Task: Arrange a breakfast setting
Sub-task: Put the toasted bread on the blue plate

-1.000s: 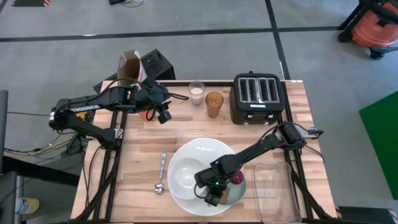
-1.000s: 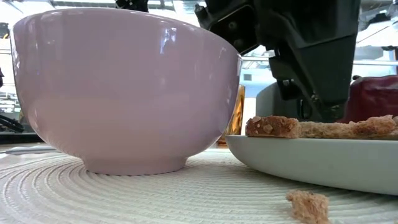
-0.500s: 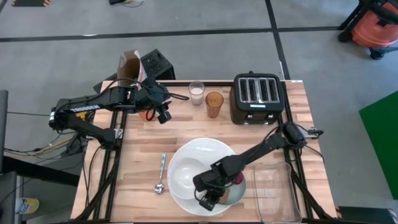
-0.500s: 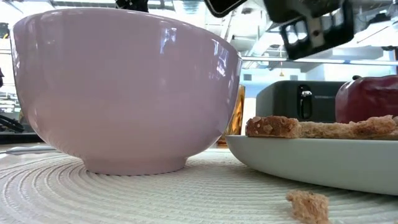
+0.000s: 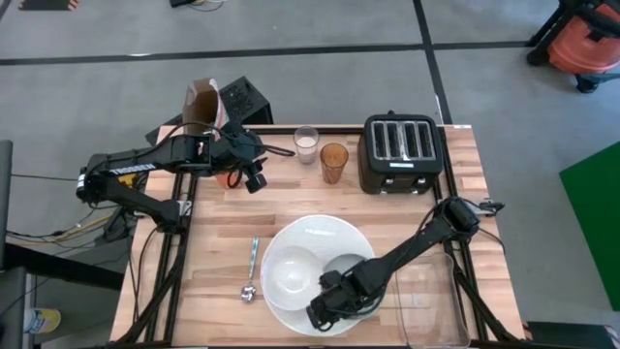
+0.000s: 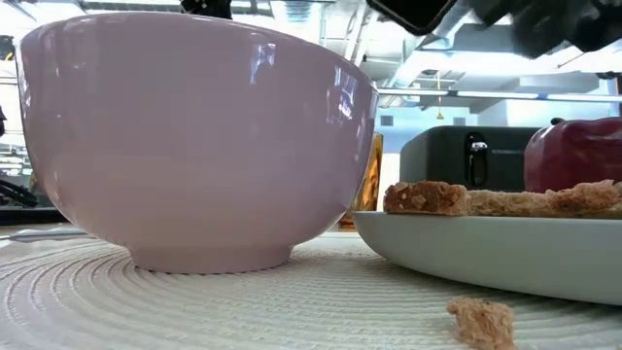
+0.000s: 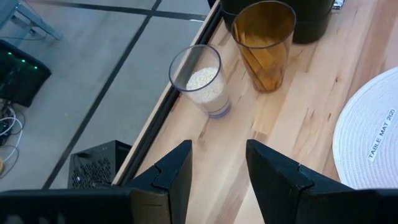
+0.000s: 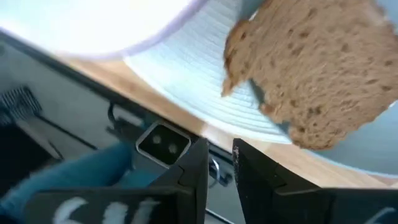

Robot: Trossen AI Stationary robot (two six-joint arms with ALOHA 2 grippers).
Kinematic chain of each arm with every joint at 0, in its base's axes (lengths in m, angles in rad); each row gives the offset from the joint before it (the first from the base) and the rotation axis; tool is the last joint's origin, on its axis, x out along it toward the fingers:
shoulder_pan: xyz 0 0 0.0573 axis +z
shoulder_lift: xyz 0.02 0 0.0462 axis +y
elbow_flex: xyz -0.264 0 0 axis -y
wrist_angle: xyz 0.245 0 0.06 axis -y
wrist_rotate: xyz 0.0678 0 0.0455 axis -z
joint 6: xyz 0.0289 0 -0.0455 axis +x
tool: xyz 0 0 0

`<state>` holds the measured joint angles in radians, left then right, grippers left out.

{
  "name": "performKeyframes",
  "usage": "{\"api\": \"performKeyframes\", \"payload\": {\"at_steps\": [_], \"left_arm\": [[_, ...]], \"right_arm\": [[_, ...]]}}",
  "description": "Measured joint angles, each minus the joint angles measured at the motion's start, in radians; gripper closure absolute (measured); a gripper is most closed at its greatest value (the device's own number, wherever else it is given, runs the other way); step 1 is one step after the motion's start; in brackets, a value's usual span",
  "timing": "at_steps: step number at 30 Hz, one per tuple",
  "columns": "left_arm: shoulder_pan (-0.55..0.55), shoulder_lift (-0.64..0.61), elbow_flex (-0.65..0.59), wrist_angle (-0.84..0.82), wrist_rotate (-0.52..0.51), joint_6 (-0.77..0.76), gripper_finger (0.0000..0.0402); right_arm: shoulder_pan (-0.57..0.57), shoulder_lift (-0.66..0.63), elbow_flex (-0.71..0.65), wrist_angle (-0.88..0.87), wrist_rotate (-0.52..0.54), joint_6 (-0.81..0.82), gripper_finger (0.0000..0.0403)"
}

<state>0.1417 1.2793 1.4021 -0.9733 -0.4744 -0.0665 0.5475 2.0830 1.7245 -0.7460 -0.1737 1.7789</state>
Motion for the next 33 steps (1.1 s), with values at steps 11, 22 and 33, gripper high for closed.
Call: {"api": "performKeyframes", "payload": {"at_steps": [11, 22, 33], "left_arm": [[0.000, 0.000, 0.000, 0.000, 0.001, 0.003, 0.0262], [0.000, 0.000, 0.000, 0.000, 0.001, 0.018, 0.0262], [0.000, 0.000, 0.000, 0.000, 0.002, 0.019, 0.0262]], "right_arm": [[0.035, 0.000, 0.000, -0.063, 0.073, 0.217, 0.0308], [0.041, 0.000, -0.015, -0.065, 0.078, 0.261, 0.0308], [0.063, 0.001, -0.080, -0.047, 0.074, 0.310, 0.0308]]}}
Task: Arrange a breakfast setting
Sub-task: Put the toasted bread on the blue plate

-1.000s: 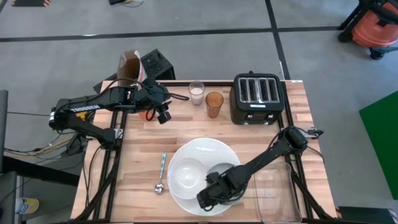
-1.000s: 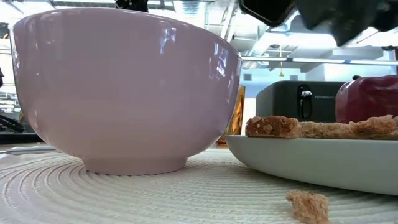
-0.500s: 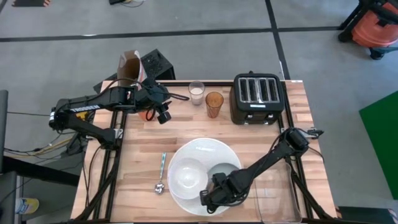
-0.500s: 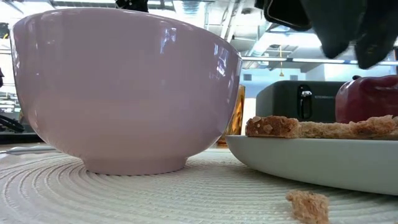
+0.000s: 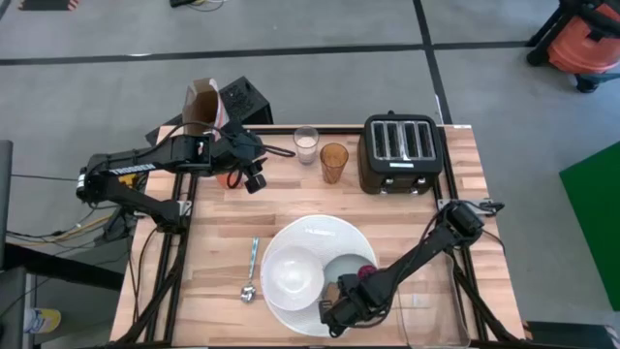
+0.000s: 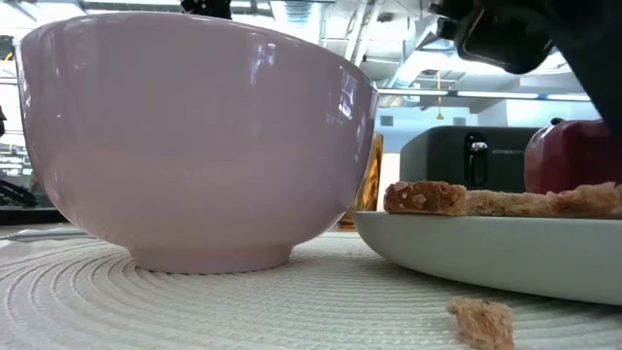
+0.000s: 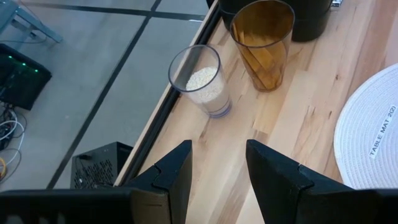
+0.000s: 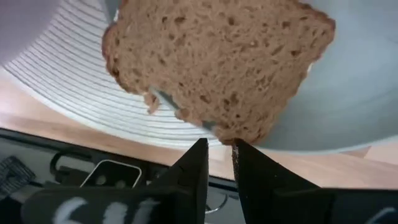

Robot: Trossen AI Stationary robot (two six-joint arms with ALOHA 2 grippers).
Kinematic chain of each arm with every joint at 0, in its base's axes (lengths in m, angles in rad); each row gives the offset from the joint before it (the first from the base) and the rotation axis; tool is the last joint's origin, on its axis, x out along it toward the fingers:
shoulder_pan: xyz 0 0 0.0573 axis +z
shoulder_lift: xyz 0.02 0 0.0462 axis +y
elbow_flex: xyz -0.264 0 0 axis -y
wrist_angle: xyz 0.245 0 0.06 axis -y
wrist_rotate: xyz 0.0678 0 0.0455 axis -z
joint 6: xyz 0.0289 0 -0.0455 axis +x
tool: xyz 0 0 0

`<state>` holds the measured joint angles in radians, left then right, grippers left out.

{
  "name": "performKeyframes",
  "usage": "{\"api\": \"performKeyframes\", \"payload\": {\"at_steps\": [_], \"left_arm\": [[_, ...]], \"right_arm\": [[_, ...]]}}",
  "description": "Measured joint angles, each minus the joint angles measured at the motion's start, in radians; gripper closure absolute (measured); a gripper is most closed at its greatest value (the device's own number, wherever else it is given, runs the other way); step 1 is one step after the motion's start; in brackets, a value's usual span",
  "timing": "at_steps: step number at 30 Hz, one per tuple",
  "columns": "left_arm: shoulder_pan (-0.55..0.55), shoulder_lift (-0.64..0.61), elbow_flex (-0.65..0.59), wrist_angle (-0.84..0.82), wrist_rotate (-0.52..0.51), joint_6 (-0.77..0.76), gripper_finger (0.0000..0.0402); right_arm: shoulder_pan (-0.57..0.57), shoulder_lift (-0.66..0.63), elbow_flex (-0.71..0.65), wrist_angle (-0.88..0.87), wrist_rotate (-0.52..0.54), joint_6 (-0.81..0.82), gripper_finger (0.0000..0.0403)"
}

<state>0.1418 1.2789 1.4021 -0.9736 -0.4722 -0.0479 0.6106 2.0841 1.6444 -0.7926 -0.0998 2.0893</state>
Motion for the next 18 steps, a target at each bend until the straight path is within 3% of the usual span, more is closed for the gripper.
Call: {"api": "performKeyframes", "payload": {"at_steps": [18], "left_arm": [[0.000, 0.000, 0.000, 0.000, -0.002, 0.000, 0.0262]], "right_arm": [[-0.070, 0.090, 0.003, 0.050, -0.084, -0.103, 0.0313]]}}
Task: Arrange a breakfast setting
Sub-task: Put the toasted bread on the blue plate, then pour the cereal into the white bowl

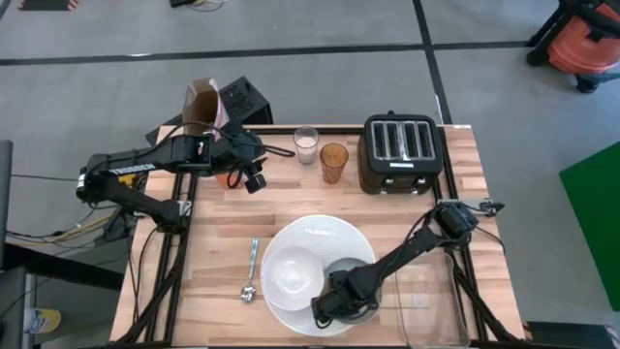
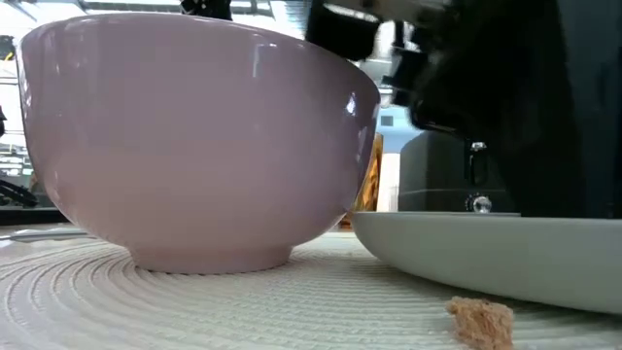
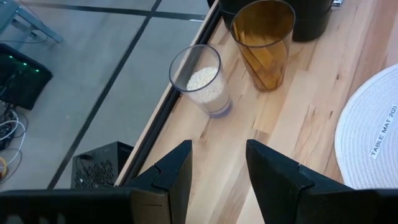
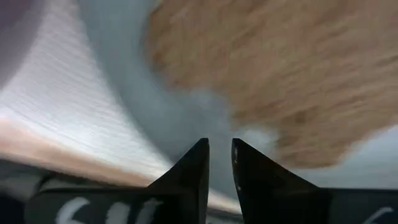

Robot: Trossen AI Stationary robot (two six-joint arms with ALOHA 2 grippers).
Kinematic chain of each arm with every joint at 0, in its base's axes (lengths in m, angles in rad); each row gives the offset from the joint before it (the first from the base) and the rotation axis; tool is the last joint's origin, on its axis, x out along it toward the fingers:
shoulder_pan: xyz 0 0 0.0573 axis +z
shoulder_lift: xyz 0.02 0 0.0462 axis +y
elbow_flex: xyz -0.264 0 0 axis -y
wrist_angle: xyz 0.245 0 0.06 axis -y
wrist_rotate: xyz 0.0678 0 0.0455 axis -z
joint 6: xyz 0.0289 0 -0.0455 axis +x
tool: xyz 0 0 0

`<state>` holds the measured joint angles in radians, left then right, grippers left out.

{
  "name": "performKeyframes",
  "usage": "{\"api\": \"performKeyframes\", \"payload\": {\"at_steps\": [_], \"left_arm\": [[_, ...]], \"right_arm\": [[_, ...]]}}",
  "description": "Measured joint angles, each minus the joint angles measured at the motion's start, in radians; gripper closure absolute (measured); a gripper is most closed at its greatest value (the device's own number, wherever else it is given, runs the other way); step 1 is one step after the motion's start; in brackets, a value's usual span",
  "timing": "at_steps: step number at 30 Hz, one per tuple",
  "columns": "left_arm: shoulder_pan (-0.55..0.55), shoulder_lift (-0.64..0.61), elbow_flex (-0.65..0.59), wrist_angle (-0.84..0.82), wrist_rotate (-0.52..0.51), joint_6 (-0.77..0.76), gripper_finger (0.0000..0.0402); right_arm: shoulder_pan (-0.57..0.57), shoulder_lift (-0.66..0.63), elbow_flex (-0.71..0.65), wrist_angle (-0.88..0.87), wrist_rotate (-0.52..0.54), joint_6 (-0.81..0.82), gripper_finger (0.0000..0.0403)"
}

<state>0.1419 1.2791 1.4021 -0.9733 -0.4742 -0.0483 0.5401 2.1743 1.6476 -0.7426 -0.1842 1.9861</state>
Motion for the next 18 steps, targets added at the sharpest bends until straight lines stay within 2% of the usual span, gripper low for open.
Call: {"api": "performKeyframes", "payload": {"at_steps": [11, 18], "left_arm": [[0.000, 0.000, 0.000, 0.000, 0.001, 0.000, 0.0262], [0.000, 0.000, 0.000, 0.000, 0.000, 0.000, 0.0262]], "right_arm": [[-0.012, -0.061, 0.001, 0.032, 0.074, -0.055, 0.0313], [0.012, -0.079, 0.003, 0.171, 0.081, -0.057, 0.0313]]}}
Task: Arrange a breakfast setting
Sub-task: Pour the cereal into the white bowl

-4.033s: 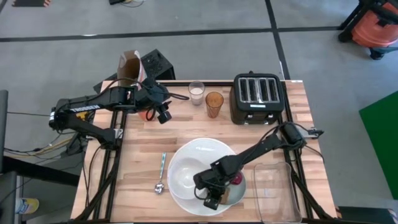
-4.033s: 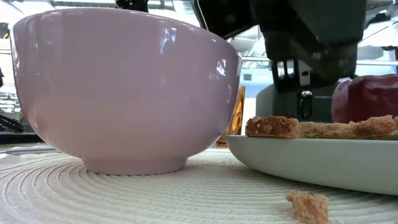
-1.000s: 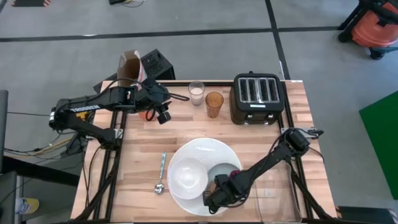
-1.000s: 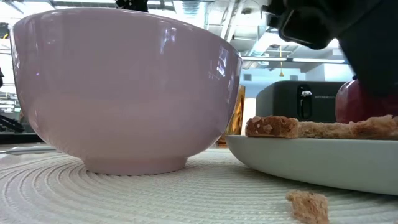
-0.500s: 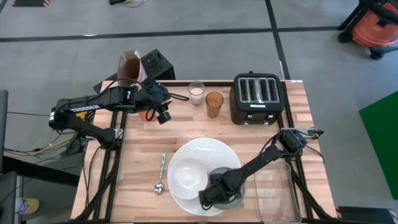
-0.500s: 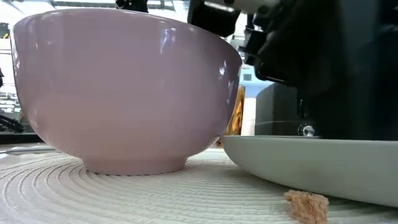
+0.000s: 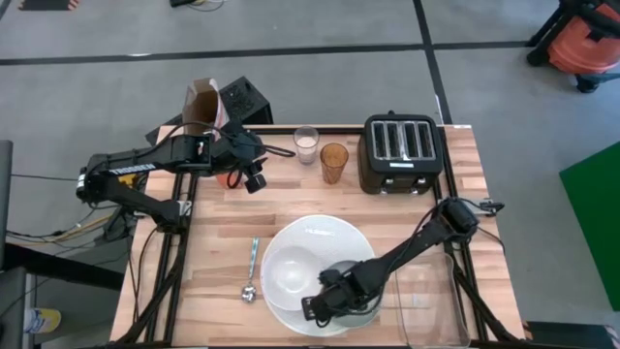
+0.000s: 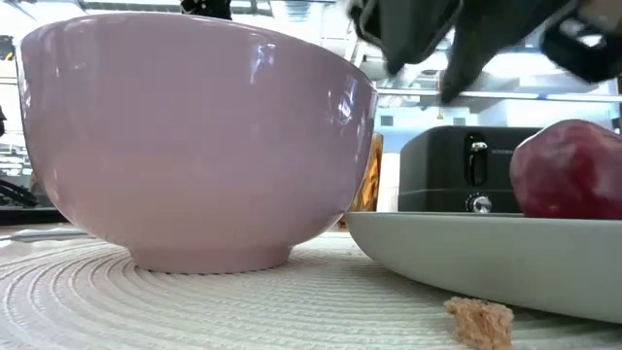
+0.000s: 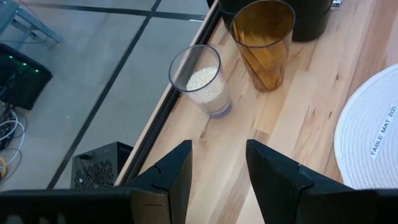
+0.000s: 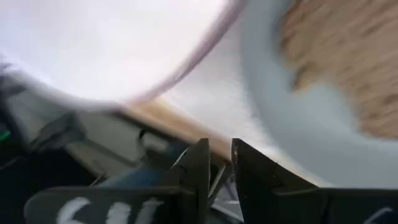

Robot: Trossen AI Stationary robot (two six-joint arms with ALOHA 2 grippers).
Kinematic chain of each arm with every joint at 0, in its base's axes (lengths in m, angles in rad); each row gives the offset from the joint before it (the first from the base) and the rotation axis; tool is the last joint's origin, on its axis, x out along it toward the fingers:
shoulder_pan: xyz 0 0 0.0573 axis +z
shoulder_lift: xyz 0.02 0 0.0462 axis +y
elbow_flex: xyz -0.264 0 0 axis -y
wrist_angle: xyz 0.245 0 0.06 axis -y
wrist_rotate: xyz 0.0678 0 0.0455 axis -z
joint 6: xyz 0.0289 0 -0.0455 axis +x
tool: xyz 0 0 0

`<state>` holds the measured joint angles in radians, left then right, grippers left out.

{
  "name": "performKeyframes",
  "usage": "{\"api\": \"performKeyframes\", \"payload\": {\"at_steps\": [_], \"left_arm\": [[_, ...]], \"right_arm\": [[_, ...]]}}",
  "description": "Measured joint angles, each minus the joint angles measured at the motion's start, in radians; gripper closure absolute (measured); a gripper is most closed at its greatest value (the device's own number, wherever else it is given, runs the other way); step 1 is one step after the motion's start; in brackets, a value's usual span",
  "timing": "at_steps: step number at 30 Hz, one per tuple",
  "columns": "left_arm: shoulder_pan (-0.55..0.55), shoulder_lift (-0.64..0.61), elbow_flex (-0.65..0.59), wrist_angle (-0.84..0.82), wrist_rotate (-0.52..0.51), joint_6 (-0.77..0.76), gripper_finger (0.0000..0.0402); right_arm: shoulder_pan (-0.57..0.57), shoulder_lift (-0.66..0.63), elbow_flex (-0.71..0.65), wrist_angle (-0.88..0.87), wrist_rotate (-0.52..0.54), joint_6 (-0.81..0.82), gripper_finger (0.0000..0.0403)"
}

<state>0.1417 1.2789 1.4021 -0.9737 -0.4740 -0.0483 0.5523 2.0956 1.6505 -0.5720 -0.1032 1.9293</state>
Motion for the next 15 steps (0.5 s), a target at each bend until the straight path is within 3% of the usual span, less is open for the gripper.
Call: {"api": "performKeyframes", "payload": {"at_steps": [9, 15], "left_arm": [[0.000, 0.000, 0.000, -0.001, 0.041, 0.031, 0.0262], [0.000, 0.000, 0.000, 0.006, 0.172, 0.045, 0.0262]], "right_arm": [[0.037, 0.002, 0.064, 0.050, 0.032, -0.008, 0.0313], [-0.005, 0.001, 0.153, 0.009, 0.087, -0.214, 0.0313]]}}
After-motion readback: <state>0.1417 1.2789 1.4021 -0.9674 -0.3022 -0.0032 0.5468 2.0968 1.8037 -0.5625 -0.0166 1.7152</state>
